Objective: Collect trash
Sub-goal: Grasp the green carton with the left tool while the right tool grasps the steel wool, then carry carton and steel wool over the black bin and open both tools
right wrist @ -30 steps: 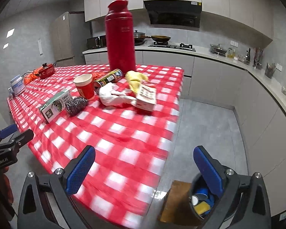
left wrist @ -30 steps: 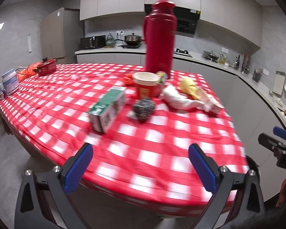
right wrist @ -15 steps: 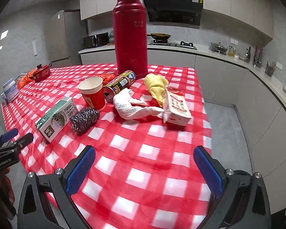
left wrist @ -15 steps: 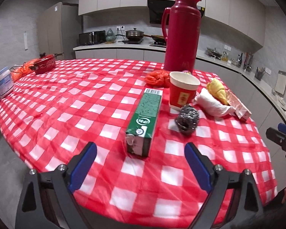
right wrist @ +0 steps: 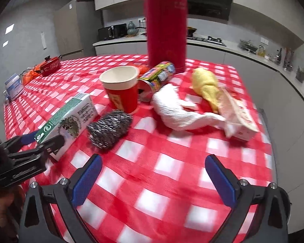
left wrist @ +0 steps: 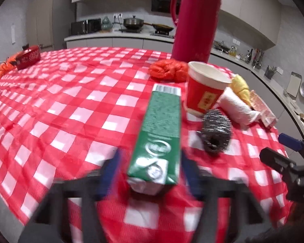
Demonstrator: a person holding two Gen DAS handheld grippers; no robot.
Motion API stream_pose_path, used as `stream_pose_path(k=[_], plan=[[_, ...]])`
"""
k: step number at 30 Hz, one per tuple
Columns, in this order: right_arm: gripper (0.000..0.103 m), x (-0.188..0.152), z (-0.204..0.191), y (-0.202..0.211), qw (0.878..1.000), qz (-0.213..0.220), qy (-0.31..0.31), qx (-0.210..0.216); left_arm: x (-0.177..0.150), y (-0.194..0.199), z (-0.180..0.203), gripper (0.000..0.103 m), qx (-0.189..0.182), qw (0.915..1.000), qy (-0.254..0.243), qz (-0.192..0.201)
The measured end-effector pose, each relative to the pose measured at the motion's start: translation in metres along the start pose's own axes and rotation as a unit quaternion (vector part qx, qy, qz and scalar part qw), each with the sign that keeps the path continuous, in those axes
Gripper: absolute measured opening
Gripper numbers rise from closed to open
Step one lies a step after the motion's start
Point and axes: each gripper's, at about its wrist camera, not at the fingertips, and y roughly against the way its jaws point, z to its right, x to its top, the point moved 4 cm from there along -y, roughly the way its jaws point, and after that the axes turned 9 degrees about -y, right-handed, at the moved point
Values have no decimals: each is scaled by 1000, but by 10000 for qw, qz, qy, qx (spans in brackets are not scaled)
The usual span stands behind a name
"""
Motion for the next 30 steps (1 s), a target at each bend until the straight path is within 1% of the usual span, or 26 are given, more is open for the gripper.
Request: stream_pose_path(k=[4,5,7,9,10,11,13,14,15,17,19,23,30], plan=[[99,4,-26,-20,9995,-159,159,199,2,-3,-20,39,115,9997,191,31],[97,5,-33,-28,9993,-212,209,239,3,-3,-24,39,172,9996,214,36],[89,7,-43,-43,9985,-367,226,340,4,-4,-27,39,187,9996,194,42],[74,9,-52,-58,9975,-539,256,376,4,-6,-28,39,224,9996,147,45],[71,9,-55,-64,9969,-645,252,384,4,-6,-28,39,220,9996,159,44],[62,9,-58,-71,9962,-741,224,404,4,-6,-28,39,222,9996,152,33],[53,11,-58,-74,9964,-762,228,307,4,-7,-28,39,238,9997,108,10],[42,11,-57,-75,9963,-768,175,356,3,-7,-27,39,242,9997,83,9],[36,11,-56,-74,9959,-790,114,437,5,-8,-28,38,230,9997,79,18],[33,10,-55,-71,9962,-741,124,435,5,-4,-28,38,156,9998,124,85],[31,10,-56,-66,9964,-695,129,464,7,1,-26,38,193,9996,100,184],[30,12,-53,-50,9974,-527,168,460,12,16,-18,38,200,9991,41,375],[29,10,-38,-22,9984,-253,164,468,9,30,7,38,55,9990,-70,438]])
